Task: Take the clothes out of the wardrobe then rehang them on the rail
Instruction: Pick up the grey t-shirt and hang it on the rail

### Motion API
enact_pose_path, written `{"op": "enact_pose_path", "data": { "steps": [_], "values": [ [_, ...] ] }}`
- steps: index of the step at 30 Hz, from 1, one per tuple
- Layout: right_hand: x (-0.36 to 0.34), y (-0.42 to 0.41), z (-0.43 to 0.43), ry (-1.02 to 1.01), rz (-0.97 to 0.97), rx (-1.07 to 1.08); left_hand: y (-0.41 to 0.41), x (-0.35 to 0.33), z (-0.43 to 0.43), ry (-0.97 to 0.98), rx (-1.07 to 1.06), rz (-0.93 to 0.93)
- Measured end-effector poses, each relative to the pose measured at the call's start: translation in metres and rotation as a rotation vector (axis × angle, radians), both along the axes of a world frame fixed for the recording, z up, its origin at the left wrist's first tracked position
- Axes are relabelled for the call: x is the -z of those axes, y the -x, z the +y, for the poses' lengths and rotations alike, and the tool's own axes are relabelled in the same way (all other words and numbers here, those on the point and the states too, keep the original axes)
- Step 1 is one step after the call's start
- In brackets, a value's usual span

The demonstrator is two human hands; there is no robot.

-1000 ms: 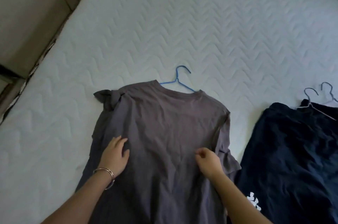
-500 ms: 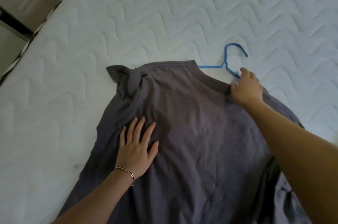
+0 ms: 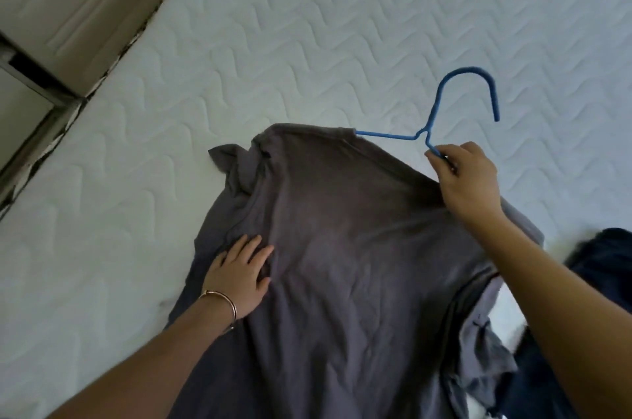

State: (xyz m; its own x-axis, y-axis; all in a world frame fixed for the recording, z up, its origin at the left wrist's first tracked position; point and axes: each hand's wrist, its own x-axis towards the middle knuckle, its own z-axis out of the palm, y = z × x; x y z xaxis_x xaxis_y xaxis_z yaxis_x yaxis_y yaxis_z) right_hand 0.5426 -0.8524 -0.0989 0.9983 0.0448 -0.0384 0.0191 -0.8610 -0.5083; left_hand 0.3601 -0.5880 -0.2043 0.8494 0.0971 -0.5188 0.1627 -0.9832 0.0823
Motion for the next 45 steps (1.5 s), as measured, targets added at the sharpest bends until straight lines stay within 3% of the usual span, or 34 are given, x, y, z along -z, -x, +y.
{"op": "enact_pose_path", "data": {
  "steps": [3, 7, 9, 12, 14, 17, 23, 27, 37, 41, 43, 45],
  "values": [
    [-0.062, 0.037, -0.004, -0.088, -0.036, 0.024, -0.003, -0.062, 0.008, 0.106, -0.095, -0.088],
    [-0.151, 0.086, -0.002, -0.124, -0.056, -0.045, -0.020, -0.183, 0.000, 0.311, -0.033, -0.593],
    [-0.198, 0.108, 0.004, -0.166, -0.073, -0.092, -0.029, -0.254, -0.009, 0.362, 0.054, -0.729],
    [-0.266, 0.138, 0.016, -0.197, -0.124, -0.201, -0.028, -0.347, -0.025, 0.498, 0.214, -0.691],
    [-0.308, 0.155, 0.023, -0.198, -0.165, -0.264, -0.019, -0.395, -0.033, 0.494, 0.335, -0.640],
    [-0.367, 0.175, 0.021, -0.228, -0.184, -0.279, -0.007, -0.455, -0.031, 0.515, 0.386, -0.706],
    [-0.425, 0.202, -0.019, -0.174, -0.115, -0.252, 0.026, -0.540, -0.013, 0.499, 0.276, -0.841],
    [-0.453, 0.214, -0.024, -0.328, -0.106, -0.337, 0.065, -0.586, -0.015, 0.439, 0.226, -0.916],
    [-0.558, 0.245, 0.068, -0.755, -0.517, -0.654, 0.170, -0.678, 0.002, 0.224, 0.009, -1.137],
    [-0.574, 0.262, 0.123, -0.693, -0.623, -0.752, 0.216, -0.691, 0.032, 0.130, -0.254, -1.259],
    [-0.576, 0.272, 0.145, -0.602, -0.703, -0.733, 0.239, -0.697, 0.053, 0.156, -0.385, -1.261],
    [-0.578, 0.290, 0.170, -0.638, -0.786, -0.736, 0.261, -0.700, 0.072, 0.204, -0.492, -1.249]
  ]
}}
